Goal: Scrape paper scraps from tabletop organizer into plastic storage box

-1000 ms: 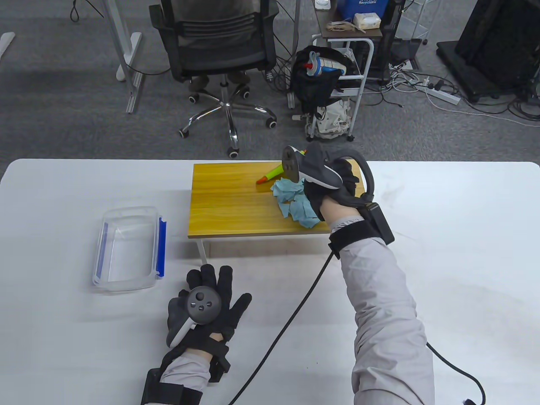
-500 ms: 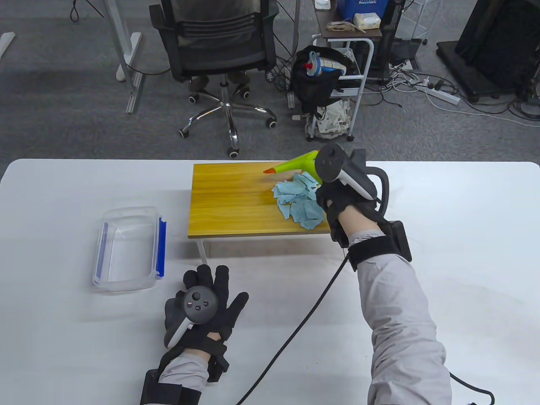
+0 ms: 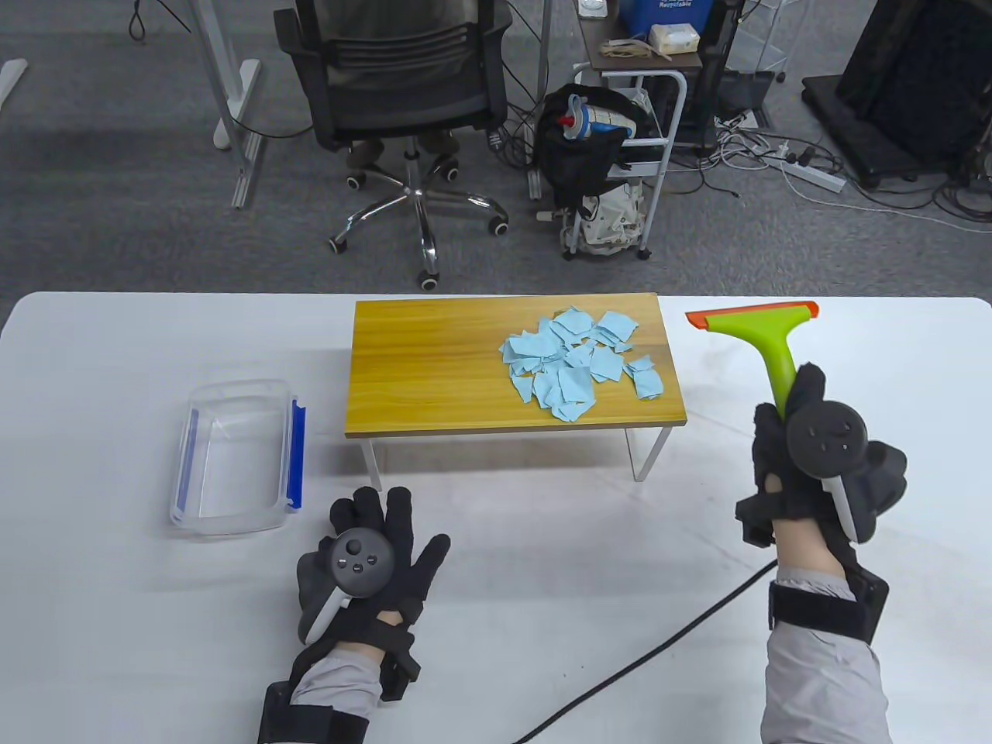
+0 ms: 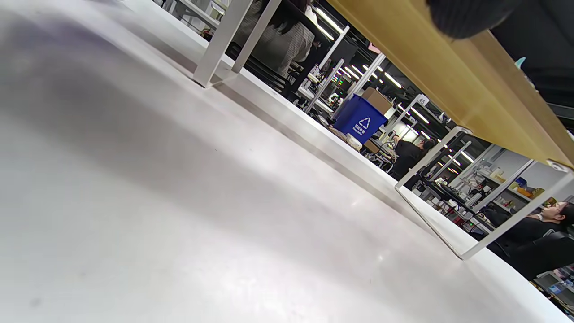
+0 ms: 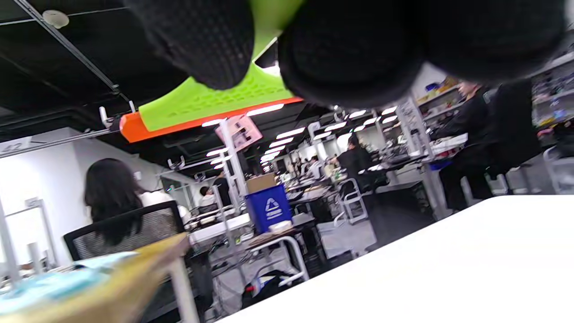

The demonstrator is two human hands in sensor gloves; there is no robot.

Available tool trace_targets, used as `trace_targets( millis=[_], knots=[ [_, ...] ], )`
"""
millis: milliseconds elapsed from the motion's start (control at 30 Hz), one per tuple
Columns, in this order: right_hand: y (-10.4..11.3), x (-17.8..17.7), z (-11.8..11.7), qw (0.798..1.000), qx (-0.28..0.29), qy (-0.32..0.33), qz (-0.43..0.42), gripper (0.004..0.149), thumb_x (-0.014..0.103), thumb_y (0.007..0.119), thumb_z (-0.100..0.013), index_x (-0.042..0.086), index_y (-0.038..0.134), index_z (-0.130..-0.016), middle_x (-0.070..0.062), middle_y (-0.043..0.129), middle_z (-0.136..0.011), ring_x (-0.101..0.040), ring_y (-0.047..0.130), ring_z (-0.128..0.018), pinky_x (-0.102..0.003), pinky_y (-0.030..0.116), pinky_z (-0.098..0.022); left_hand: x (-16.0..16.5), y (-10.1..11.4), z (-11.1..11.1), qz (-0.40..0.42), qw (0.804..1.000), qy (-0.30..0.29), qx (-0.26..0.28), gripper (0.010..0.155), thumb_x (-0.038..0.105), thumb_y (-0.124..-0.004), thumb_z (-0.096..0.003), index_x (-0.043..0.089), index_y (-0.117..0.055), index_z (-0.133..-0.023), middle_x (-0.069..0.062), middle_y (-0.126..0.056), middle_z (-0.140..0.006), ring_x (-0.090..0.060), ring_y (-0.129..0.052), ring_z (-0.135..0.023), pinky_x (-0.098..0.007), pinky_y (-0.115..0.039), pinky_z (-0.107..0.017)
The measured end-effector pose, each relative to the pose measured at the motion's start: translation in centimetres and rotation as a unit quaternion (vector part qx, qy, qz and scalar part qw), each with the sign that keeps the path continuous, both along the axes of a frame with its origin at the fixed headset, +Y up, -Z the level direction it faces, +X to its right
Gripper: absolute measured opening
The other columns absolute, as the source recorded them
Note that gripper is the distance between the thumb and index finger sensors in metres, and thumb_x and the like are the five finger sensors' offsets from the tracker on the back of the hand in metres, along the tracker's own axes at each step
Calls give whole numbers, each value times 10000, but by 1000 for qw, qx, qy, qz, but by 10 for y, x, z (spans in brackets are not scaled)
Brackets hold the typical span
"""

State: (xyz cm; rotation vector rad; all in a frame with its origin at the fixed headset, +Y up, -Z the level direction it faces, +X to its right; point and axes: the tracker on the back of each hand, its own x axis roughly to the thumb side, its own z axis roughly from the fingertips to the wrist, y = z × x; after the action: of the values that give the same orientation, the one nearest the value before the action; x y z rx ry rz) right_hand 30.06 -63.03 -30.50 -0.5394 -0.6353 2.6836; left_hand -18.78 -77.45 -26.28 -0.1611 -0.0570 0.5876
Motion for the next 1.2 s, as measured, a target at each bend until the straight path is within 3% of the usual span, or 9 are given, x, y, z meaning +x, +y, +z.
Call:
trace_targets(
  millis=[167, 267, 633, 867, 1067, 1200],
  knots=[
    [-42, 12, 26, 999, 19, -19, 47, 656, 336, 874, -455, 75, 591, -985, -153, 901, -699, -261, 990, -327, -458, 867, -253, -6, 4, 4, 0, 999, 29, 30, 850, 704, -557, -566, 278, -61, -1109, -160, 89, -1147, -506, 107, -1019, -786, -120, -655],
    [-56, 14, 29, 997, 16, -32, 69, 655, 341, 872, -456, 80, 588, -985, -146, 897, -704, -254, 992, -335, -453, 871, -258, -13, 7, 5, 1, 997, 55, 45, 861, 702, -554, -570, 258, -42, -1101, -165, 102, -1137, -510, 116, -1010, -784, -126, -657],
    [-84, 17, 28, 998, 35, -7, 55, 652, 347, 858, -468, 79, 565, -985, -138, 879, -722, -250, 990, -361, -450, 874, -276, -45, 19, 7, 15, 981, 171, 88, 884, 700, -546, -586, 223, 18, -1071, -178, 164, -1091, -526, 133, -986, -777, -146, -665],
    [-98, 20, 25, 999, 30, 13, 31, 651, 350, 856, -468, 78, 564, -983, -135, 878, -722, -245, 994, -361, -447, 878, -275, -83, 16, 7, 75, 949, 301, 63, 928, 700, -539, -604, 217, 149, -999, -188, 262, -1015, -544, 157, -958, -771, -166, -674],
    [-104, 25, 23, 999, 32, 16, 5, 651, 347, 859, -467, 72, 568, -980, -139, 880, -719, -250, 991, -361, -447, 878, -271, -121, 2, -2, 178, 892, 416, -8, 962, 686, -552, -625, 199, 214, -946, -216, 282, -982, -572, 94, -973, -751, -240, -700],
    [-105, 26, 22, 999, 36, 20, -9, 651, 346, 861, -466, 70, 571, -979, -141, 882, -718, -249, 996, -356, -449, 878, -269, -131, -4, -11, 131, 886, 443, -38, 985, 702, -567, -621, 199, 215, -945, -231, 260, -992, -585, 34, -989, -734, -298, -711]
  ],
)
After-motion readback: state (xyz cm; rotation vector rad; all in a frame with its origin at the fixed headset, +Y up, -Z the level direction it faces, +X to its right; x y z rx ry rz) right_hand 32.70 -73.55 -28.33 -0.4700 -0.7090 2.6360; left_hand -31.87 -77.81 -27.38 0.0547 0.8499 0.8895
